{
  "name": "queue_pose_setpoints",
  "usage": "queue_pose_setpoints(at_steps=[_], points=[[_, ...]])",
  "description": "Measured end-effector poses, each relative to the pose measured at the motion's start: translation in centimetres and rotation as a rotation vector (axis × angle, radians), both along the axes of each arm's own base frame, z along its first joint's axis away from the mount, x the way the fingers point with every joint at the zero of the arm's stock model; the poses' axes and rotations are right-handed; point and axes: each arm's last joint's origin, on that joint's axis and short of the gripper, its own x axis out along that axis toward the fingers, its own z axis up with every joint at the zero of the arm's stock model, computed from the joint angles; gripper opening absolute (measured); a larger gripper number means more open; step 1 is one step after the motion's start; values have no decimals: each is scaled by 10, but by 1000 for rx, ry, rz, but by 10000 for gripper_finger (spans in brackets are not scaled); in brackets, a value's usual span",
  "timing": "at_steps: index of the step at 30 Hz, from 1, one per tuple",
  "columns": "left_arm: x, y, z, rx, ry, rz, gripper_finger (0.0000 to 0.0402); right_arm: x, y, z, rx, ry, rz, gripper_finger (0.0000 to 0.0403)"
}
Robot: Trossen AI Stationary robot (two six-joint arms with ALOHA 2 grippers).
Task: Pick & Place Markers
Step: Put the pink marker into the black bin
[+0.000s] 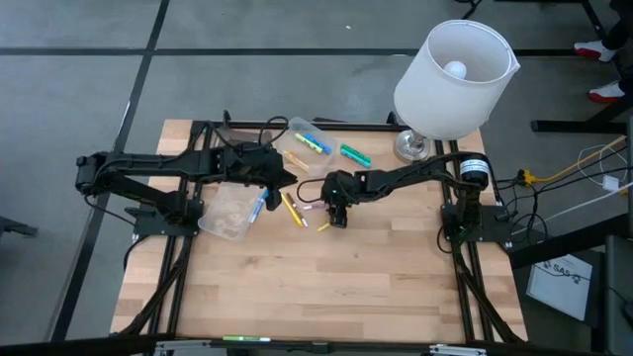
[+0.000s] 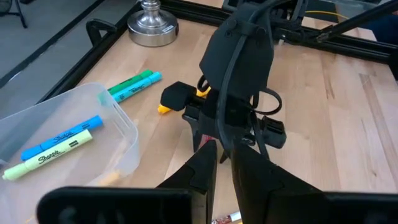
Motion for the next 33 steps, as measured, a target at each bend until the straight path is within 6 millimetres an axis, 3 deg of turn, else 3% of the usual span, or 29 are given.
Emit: queue_pose_setpoints(at_steps=[10,18,26,33], points=[[0,0,0,0,5,0,38,0,-1,-2,22,2,-46,119],[-1,0,-2,-4,27,0,42,0,-2,-2,105,-21,-181,40],[-11,-2,10,9,-26,1,40,4,-1,-1,255,-79,-280,38],[-33,0,32,68,-118,94,41,14,1,10,352,-129,-301,38]])
